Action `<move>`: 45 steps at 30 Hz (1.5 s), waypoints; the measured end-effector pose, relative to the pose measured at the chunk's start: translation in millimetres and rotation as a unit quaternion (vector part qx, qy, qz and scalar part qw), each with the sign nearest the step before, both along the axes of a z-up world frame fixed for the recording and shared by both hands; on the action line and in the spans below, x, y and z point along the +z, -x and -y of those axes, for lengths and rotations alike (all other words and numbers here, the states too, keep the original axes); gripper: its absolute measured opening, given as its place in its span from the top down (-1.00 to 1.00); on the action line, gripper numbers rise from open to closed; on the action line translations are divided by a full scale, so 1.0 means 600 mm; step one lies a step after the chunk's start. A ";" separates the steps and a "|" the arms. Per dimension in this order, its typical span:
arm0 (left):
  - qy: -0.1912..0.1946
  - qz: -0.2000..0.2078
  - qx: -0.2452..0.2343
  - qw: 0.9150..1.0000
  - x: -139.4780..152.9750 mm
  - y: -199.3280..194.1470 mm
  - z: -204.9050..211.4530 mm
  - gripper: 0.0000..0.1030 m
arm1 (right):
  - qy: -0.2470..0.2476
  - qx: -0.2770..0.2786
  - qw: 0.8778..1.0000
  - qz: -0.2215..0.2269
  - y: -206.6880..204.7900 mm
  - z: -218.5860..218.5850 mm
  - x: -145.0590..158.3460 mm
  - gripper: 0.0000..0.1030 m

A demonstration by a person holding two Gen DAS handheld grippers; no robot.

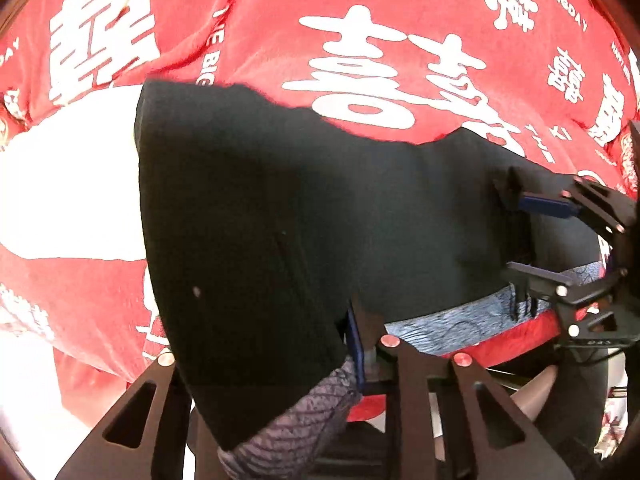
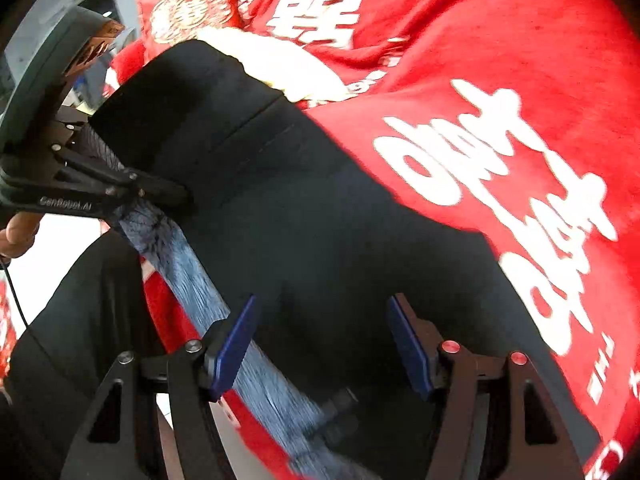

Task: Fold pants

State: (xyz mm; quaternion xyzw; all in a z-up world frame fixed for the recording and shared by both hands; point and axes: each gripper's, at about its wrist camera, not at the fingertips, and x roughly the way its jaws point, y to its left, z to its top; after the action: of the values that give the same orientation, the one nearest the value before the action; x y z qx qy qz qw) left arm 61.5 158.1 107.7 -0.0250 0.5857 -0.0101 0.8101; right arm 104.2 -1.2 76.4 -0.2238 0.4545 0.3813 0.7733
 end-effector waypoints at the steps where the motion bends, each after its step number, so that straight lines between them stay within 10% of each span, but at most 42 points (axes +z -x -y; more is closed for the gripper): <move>1: -0.010 0.002 -0.001 1.000 0.006 -0.002 0.017 0.50 | 0.009 -0.019 1.000 0.006 0.004 0.026 0.003 -0.32; 13: -0.053 0.016 -0.022 0.998 0.063 -0.051 0.158 0.55 | -0.001 -0.187 0.982 0.007 0.030 0.275 0.010 -0.32; 18: -0.038 0.026 -0.037 0.998 0.106 -0.062 0.211 0.55 | 0.039 -0.188 0.981 0.033 0.044 0.292 -0.011 -0.33; 21: -0.028 0.034 -0.054 0.998 0.131 -0.062 0.247 0.55 | 0.044 -0.186 0.980 0.055 0.042 0.292 -0.038 -0.66; 35: -0.022 0.034 -0.147 0.988 0.165 -0.086 0.454 0.59 | 0.000 -0.259 0.963 0.075 0.063 0.451 0.036 -0.66; 45: -0.081 -0.060 -0.175 0.979 -0.029 -0.125 0.609 0.55 | -0.006 -0.300 0.953 0.052 0.069 0.516 0.003 -0.66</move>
State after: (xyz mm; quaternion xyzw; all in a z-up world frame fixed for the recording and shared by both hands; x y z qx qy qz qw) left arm 136.5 -207.2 90.0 0.1430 0.6274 -0.1029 0.7585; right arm 62.6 -311.0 78.5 -0.0922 0.4578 0.1222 0.8758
